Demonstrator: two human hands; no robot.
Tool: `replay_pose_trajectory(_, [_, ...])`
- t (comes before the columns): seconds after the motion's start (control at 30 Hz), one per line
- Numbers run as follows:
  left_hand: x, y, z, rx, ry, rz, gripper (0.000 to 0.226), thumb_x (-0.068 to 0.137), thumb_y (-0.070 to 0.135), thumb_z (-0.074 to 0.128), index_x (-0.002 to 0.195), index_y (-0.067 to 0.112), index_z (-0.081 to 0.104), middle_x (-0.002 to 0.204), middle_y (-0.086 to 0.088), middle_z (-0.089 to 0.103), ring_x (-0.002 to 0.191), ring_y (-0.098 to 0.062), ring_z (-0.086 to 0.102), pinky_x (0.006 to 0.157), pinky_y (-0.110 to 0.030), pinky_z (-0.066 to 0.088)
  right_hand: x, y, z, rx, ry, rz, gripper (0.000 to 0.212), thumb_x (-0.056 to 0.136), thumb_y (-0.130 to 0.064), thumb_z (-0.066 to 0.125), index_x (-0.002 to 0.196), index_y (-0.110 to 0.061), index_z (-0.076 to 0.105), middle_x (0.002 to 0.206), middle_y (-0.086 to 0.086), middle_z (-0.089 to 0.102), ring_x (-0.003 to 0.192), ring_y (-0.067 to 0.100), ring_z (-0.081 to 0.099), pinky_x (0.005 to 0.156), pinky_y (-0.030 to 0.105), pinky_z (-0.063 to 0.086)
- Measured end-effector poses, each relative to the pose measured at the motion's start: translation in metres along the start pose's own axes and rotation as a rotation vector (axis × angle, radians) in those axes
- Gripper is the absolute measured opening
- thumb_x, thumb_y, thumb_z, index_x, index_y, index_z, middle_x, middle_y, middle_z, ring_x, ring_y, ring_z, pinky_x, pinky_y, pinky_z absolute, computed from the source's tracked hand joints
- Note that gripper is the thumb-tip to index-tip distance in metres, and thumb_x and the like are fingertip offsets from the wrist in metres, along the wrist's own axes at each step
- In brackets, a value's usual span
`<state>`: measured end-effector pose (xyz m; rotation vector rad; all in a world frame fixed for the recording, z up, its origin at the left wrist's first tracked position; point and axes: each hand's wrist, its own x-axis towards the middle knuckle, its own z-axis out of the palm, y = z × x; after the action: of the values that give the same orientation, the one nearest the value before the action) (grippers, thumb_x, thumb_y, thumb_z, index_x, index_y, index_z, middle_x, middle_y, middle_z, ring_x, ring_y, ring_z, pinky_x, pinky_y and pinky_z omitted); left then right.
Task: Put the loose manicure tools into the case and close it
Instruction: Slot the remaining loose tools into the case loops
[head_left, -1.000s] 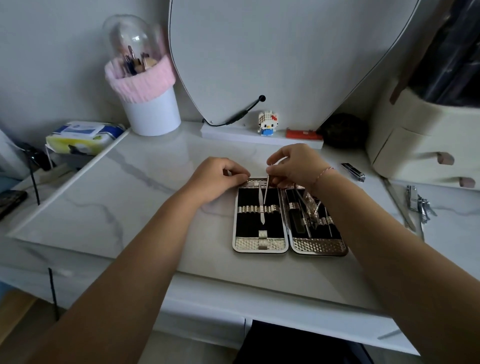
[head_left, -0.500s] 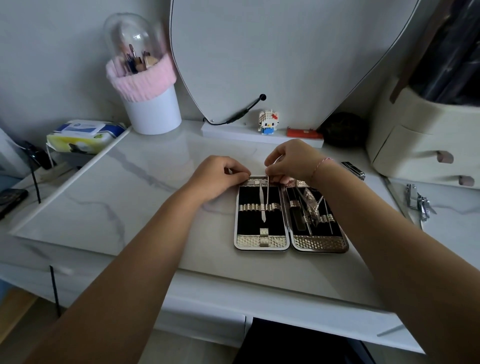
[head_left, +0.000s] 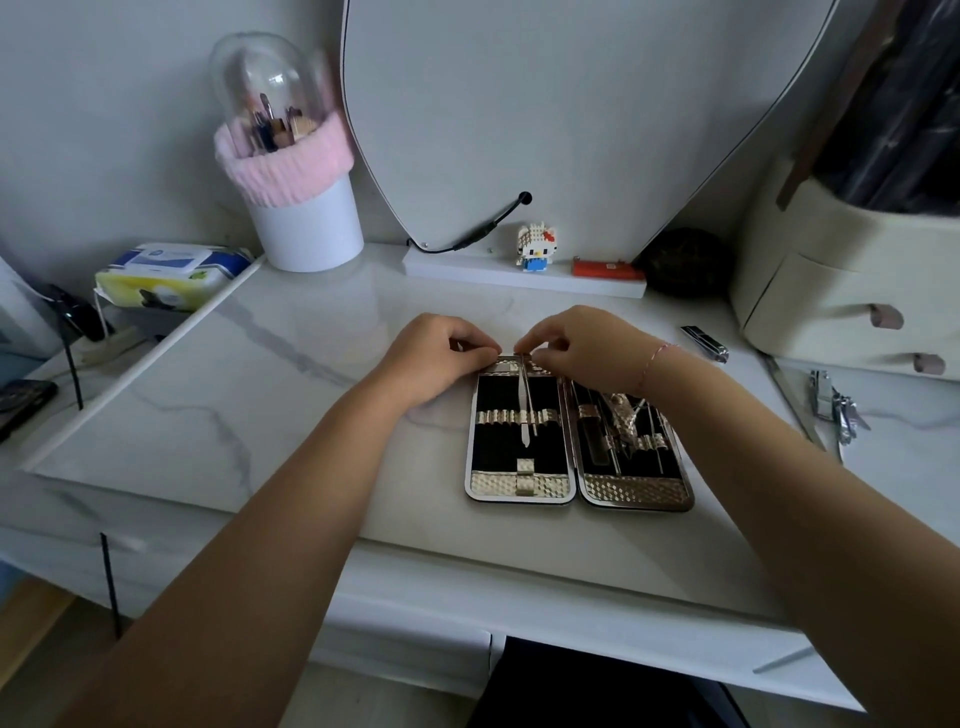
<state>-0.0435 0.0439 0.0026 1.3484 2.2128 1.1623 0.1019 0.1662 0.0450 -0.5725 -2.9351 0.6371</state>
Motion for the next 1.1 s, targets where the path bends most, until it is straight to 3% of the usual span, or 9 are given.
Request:
replay_pose_trajectory(0.07, [-0.001,0.000,0.000,-0.007,-0.002,-0.004,0.007,0.081,0.021,0.071,0.082,0.027,0.074,0.078,0.009,0.070,0.072,-0.004,0.058,0.075,-0.025,0.044,-0.002,0.001,-0.001,-0.030,-0.026,-0.018,0.029,0.092,-0.015,0.049,0.116,-0.021,0.065,0.090,-0.008,0.064,0.065,-0.001,0.044,0.068,0.018,0.034])
replay_pose_trajectory(0.17, [-0.001,0.001,0.000,-0.006,-0.003,-0.013,0.006,0.081,0.021,0.071,0.085,0.024,0.075,0.082,0.006,0.072,0.081,-0.009,0.063,0.078,-0.026,0.046,-0.003,0.007,-0.002,-0.037,-0.041,-0.015,0.034,0.093,-0.011,0.045,0.116,-0.023,0.065,0.115,0.004,0.063,0.091,0.013,0.056,0.083,0.024,0.041])
replay_pose_trajectory(0.23, [-0.001,0.001,-0.001,-0.009,-0.008,-0.020,0.007,0.081,0.022,0.070,0.086,0.023,0.075,0.084,0.006,0.072,0.085,-0.011,0.064,0.079,-0.025,0.047,-0.005,0.012,-0.004,-0.061,-0.055,-0.014,0.035,0.094,-0.010,0.042,0.116,-0.026,0.065,0.108,0.004,0.060,0.094,0.022,0.059,0.087,0.032,0.046])
replay_pose_trajectory(0.33, [-0.001,0.001,-0.001,-0.020,-0.013,-0.026,0.007,0.081,0.022,0.071,0.086,0.025,0.075,0.082,0.011,0.071,0.086,-0.010,0.064,0.081,-0.025,0.046,-0.008,0.015,-0.005,-0.038,-0.021,-0.009,0.036,0.095,-0.009,0.040,0.118,-0.025,0.063,0.101,-0.002,0.051,0.094,0.021,0.056,0.086,0.029,0.045])
replay_pose_trajectory(0.5, [-0.001,0.001,-0.001,-0.027,-0.014,-0.020,0.008,0.081,0.022,0.071,0.082,0.029,0.073,0.084,0.010,0.072,0.088,-0.011,0.065,0.084,-0.029,0.048,-0.009,0.014,0.001,0.082,0.024,-0.050,0.042,0.090,-0.004,0.041,0.116,-0.029,0.062,0.079,-0.003,0.056,0.074,0.028,0.057,0.073,0.036,0.049])
replay_pose_trajectory(0.6, [-0.001,0.000,0.000,-0.032,-0.012,-0.015,0.009,0.081,0.021,0.071,0.081,0.029,0.074,0.085,0.010,0.073,0.088,-0.010,0.065,0.087,-0.031,0.049,-0.008,0.015,0.003,0.090,0.036,-0.051,0.038,0.091,-0.006,0.043,0.109,-0.029,0.066,0.082,0.000,0.058,0.075,0.032,0.057,0.074,0.038,0.049])
replay_pose_trajectory(0.73, [0.000,0.000,0.000,-0.041,-0.008,-0.018,0.008,0.081,0.021,0.071,0.083,0.027,0.074,0.085,0.011,0.073,0.089,-0.010,0.066,0.088,-0.031,0.049,-0.010,0.016,0.001,0.163,0.050,-0.028,0.036,0.092,-0.007,0.044,0.116,-0.025,0.063,0.079,0.001,0.058,0.065,0.025,0.050,0.066,0.034,0.047])
replay_pose_trajectory(0.9, [-0.001,0.000,0.000,-0.042,-0.013,-0.021,0.009,0.081,0.021,0.070,0.081,0.030,0.073,0.084,0.013,0.072,0.088,-0.008,0.065,0.086,-0.028,0.048,-0.008,0.016,0.003,0.136,0.021,-0.037,0.035,0.090,-0.008,0.045,0.102,-0.032,0.068,0.091,0.016,0.066,0.084,0.043,0.058,0.077,0.045,0.049])
replay_pose_trajectory(1.1, [-0.001,0.000,0.000,-0.063,-0.015,-0.029,0.009,0.081,0.019,0.071,0.083,0.027,0.073,0.082,0.014,0.071,0.086,-0.006,0.064,0.083,-0.024,0.047,-0.011,0.015,0.000,0.139,-0.023,-0.073,0.032,0.088,-0.008,0.050,0.094,-0.030,0.072,0.095,0.032,0.060,0.089,0.046,0.056,0.082,0.050,0.048])
